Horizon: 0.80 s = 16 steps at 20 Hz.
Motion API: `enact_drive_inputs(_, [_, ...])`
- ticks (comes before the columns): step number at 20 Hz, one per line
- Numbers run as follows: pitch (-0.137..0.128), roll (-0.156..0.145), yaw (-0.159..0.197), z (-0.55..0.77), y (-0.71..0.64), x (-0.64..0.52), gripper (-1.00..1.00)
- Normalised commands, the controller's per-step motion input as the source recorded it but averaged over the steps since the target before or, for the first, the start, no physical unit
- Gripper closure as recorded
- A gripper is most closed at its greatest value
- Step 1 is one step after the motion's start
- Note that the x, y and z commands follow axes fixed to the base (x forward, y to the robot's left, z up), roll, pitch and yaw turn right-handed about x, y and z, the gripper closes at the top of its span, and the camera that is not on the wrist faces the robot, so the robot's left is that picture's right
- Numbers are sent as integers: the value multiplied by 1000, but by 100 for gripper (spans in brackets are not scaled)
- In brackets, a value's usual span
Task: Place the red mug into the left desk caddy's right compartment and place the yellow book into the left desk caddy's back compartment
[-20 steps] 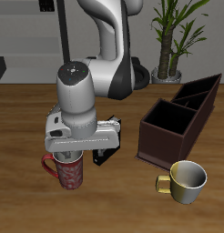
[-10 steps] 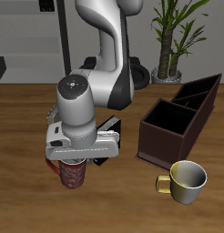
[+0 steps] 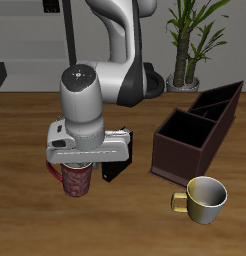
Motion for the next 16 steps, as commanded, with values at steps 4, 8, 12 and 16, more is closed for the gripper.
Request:
enact_drive_inputs(4, [-64, -51, -10, 615, -54, -258, 100])
enact_drive_inputs(8, [-46, -96, -48, 688, -77, -322, 100])
enact_drive_inputs(12, [-67, -60, 1, 698, -7, -455, 100])
enact_drive_inputs(16, [-29, -51, -3, 470, 7, -230, 100])
